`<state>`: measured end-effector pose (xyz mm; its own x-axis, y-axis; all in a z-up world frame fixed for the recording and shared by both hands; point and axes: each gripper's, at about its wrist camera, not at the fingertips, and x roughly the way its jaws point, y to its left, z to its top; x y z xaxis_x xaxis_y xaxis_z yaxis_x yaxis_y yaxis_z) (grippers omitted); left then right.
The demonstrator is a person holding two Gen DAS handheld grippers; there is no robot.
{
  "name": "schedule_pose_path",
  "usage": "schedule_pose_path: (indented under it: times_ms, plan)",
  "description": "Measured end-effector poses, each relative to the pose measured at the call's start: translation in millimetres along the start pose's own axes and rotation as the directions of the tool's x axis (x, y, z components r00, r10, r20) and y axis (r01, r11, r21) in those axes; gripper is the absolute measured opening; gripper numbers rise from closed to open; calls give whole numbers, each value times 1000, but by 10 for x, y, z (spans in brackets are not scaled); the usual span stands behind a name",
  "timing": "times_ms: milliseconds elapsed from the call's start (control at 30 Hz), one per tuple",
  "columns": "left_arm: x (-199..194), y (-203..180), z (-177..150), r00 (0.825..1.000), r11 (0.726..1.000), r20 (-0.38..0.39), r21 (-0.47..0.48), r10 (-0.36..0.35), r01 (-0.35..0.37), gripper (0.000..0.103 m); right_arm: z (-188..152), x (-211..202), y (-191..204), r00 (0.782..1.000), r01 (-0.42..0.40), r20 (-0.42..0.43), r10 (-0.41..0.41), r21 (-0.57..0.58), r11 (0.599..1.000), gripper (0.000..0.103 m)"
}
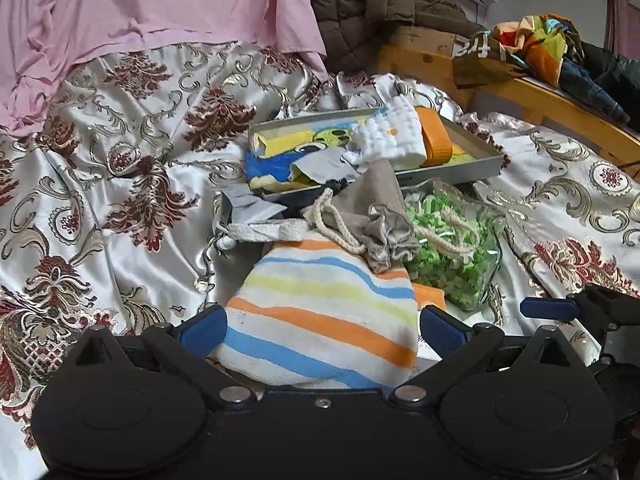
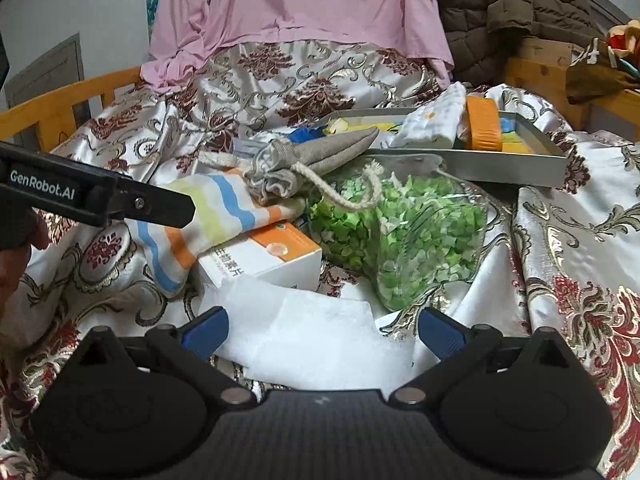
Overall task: Organize soft objects
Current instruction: 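Close the left tool on the striped towel while the right tool closes on the white cloth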
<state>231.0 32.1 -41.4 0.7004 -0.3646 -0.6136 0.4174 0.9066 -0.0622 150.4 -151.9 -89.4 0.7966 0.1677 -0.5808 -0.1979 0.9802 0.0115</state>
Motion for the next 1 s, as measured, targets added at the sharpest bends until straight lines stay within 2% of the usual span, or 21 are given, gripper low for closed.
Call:
schedule_pose_path:
  times_ms: [667,800,1000]
  plan:
    - [225,98,-55,990,992,-79,-57,-114,109,102,-42,224,53,998,-39,-56,37,-35,999,103]
    - [293,110,-93,981,989,-128,-34,-149,146,102,-52,237,46,997,-46,-60,44,-29,999,103]
    - [312,130,-99,977,985,-132,-3,-169,170,101,-59,249,38,997,-51,-59,49,-20,999,103]
